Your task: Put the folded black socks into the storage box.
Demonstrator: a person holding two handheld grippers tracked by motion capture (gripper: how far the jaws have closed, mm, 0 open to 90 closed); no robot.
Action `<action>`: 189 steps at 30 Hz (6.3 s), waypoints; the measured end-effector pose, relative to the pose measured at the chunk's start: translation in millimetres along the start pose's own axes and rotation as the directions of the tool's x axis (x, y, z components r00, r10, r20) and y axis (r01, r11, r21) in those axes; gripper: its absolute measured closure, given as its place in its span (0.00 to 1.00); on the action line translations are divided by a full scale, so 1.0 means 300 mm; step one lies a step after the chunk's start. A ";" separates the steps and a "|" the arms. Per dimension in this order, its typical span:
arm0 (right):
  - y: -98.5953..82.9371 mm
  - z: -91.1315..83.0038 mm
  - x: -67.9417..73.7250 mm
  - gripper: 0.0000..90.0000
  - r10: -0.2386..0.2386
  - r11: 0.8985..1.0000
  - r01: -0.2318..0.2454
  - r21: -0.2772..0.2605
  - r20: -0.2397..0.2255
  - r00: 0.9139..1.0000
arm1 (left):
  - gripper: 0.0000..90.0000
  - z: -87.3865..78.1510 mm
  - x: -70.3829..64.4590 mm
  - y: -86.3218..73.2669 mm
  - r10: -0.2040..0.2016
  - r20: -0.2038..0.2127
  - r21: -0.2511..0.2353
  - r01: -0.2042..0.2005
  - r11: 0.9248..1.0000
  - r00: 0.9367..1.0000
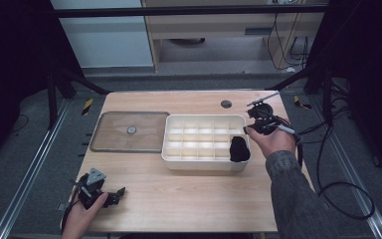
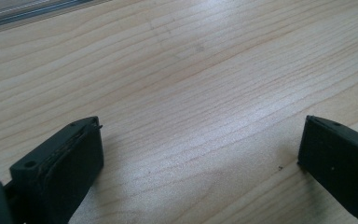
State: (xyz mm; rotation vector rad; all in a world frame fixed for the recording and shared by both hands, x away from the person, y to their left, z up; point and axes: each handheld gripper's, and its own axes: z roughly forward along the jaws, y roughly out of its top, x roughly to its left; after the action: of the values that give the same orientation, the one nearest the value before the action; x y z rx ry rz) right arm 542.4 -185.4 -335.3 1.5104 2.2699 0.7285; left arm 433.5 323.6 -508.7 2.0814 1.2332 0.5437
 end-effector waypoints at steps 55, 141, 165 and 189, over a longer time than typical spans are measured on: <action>-0.023 0.167 0.060 1.00 -0.044 0.992 0.044 0.117 0.002 0.999 | 0.00 -0.001 -0.002 -0.001 -0.001 0.002 -0.001 0.001 1.000 1.000; -0.144 0.312 0.080 1.00 -0.055 0.972 0.047 0.231 0.027 0.998 | 0.00 0.002 -0.017 0.002 0.010 0.013 0.002 -0.010 1.000 1.000; -0.158 0.262 0.085 1.00 -0.059 0.985 0.054 0.161 0.027 0.998 | 0.00 0.010 -0.021 0.010 -0.003 0.005 0.002 0.003 1.000 1.000; -0.172 0.001 0.154 1.00 -0.048 0.979 0.036 -0.199 -0.052 0.998 | 0.00 0.006 -0.029 0.007 -0.004 0.002 0.004 0.004 1.000 1.000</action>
State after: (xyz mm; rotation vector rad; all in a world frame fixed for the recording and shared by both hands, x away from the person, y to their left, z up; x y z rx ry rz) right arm 485.3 -159.0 -364.3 1.3623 2.1875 0.9647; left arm 431.8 314.6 -508.8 2.0820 1.2376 0.5385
